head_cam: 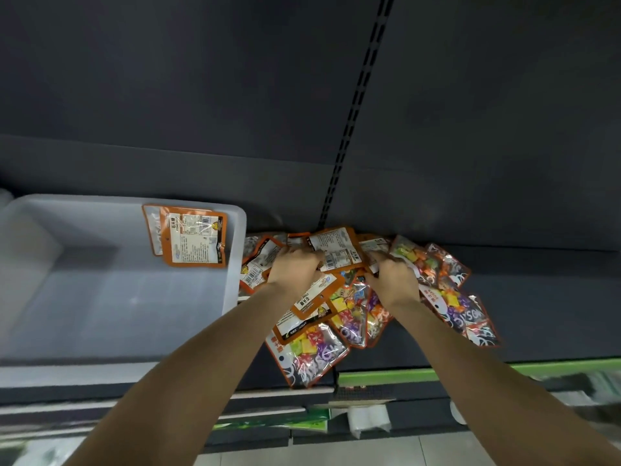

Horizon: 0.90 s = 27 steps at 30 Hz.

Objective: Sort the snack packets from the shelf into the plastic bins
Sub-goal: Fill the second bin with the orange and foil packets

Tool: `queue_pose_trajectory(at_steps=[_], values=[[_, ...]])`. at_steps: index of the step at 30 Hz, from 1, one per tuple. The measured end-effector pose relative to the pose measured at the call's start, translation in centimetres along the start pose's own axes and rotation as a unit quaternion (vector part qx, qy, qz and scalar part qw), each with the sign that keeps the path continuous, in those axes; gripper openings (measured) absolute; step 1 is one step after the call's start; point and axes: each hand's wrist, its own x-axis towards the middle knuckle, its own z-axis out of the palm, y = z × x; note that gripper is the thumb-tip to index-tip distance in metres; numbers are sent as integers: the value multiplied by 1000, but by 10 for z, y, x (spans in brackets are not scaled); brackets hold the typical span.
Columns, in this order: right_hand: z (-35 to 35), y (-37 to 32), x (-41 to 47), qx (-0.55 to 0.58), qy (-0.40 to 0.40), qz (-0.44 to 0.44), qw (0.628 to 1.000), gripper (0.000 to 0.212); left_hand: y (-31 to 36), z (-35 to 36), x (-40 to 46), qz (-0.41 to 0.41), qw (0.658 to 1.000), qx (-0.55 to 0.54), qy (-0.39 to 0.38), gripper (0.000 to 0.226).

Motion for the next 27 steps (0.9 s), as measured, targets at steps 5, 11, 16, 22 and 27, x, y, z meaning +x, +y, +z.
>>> queue_pose_trajectory(at_steps=[5, 11, 16, 22, 27], values=[[-18, 4, 1, 31, 65, 4, 997, 30, 7, -25, 1, -28, 992, -83, 96, 19], [-52, -8, -6, 211, 227, -33, 950, 19, -5, -82, -4, -88, 927, -284, 228, 12], [-79, -54, -15, 351, 121, -53, 927, 22, -36, -120, -47, -113, 894, -338, 272, 11], [-84, -136, -20, 380, 91, -105, 914, 21, -125, -150, -105, -175, 900, -261, 302, 15], [-84, -211, -20, 372, 116, -128, 912, 19, -198, -163, -135, -201, 899, -264, 285, 8]])
